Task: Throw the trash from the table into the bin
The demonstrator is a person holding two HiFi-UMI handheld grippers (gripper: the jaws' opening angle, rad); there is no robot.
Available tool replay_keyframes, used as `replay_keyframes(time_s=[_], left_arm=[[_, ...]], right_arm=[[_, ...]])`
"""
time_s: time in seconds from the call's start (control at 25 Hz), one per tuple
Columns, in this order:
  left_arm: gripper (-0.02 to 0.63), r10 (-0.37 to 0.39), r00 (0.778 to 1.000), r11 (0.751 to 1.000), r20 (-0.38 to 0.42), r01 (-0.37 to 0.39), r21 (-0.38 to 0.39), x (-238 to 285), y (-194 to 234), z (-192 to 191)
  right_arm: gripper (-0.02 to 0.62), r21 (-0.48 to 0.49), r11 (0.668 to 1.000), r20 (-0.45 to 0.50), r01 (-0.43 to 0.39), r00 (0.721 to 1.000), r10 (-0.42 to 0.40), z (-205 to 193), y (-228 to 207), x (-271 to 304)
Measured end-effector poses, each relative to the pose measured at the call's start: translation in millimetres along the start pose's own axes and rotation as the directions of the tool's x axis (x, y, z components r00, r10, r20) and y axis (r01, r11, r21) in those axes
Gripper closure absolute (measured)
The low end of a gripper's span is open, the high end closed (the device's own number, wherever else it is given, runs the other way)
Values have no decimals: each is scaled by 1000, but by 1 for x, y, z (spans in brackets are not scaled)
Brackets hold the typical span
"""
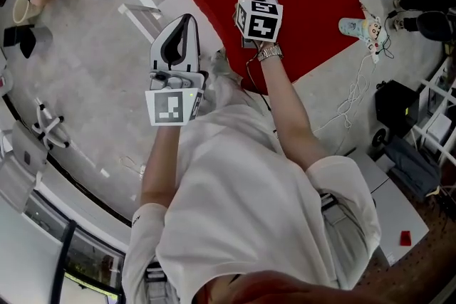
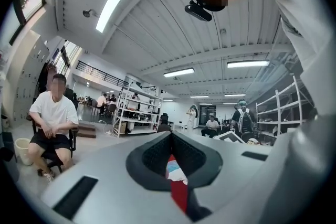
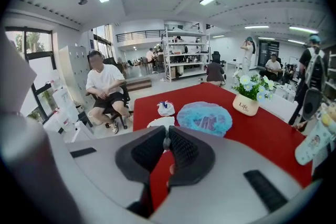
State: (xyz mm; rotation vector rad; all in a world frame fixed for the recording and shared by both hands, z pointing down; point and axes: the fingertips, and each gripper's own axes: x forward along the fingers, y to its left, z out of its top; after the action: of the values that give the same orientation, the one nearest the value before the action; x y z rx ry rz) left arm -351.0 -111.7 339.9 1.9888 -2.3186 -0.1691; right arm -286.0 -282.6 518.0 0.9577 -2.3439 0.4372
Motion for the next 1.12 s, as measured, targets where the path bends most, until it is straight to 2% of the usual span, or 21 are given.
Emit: replay_keyframes(time_s=[0.2, 0.64, 0.8, 0.96, 1.12], left_arm=[[601, -30, 999, 1000, 30, 30, 1, -51, 5, 6], [601, -106, 992, 994, 72, 106, 8, -148, -21, 24], [601, -157, 984, 988, 88, 157, 12, -163, -38, 31], [601, -192, 977, 981, 87, 194, -16, -168, -53, 31], [601, -262, 961, 963, 87, 266, -43, -163, -80, 28]], right_arm=[[568, 8, 1000, 74, 24, 997, -25, -4, 31, -49], [568, 44, 996, 201, 76, 976, -84, -24, 72, -165], [568, 45, 994, 226, 104, 968, -112, -29, 75, -198], [568, 61, 987, 248, 151, 955, -162, -34, 66, -229], [568, 99, 971, 278, 218, 931, -237, -43, 44, -270]])
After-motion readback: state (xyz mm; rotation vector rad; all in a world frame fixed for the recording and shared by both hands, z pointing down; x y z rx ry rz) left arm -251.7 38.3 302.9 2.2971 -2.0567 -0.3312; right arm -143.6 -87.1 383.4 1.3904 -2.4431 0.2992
